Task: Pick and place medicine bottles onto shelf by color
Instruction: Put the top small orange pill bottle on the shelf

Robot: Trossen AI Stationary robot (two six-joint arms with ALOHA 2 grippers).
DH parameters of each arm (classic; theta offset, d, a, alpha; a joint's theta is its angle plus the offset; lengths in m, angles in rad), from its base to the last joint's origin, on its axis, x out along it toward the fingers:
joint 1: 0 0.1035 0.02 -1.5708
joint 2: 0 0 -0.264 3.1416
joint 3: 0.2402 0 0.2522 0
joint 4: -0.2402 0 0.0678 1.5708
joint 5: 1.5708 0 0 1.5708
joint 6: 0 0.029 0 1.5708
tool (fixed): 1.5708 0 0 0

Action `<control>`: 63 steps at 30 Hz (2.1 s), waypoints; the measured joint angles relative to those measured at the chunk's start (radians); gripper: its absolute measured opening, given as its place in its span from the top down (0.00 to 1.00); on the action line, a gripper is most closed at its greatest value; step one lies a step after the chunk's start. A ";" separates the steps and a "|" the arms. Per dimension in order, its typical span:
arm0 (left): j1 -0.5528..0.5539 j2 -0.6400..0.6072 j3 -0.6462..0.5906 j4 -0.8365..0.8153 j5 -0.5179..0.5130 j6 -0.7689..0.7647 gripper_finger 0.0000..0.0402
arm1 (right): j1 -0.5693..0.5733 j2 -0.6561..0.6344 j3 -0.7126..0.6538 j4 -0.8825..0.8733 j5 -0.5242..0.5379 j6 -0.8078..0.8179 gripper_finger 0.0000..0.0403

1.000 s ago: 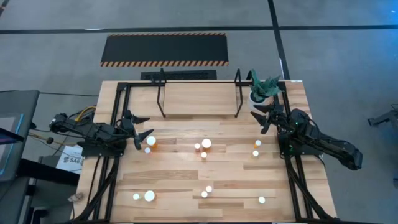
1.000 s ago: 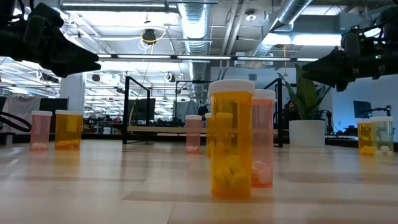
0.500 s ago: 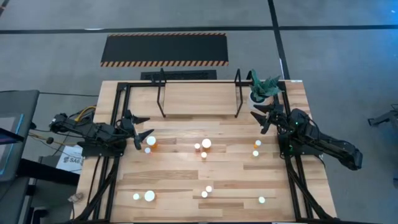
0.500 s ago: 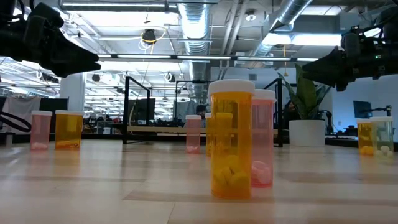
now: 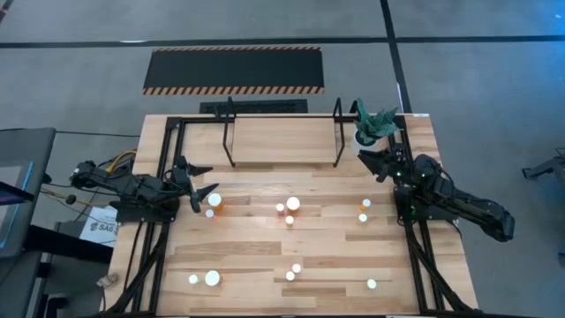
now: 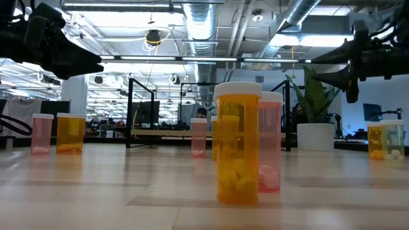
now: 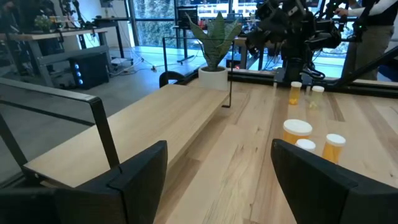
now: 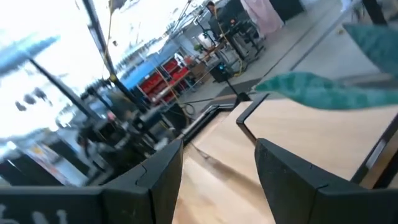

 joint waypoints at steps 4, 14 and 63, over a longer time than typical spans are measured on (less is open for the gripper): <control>0.000 0.000 0.000 0.000 0.000 0.000 0.32 | 0.000 0.000 0.000 0.001 0.000 0.129 0.44; 0.000 0.000 0.000 0.000 0.000 0.000 0.32 | 0.000 0.000 0.000 0.004 0.003 0.301 0.44; 0.000 0.000 0.000 0.000 0.000 0.000 0.32 | 0.028 0.000 0.000 -0.030 -0.047 0.867 0.44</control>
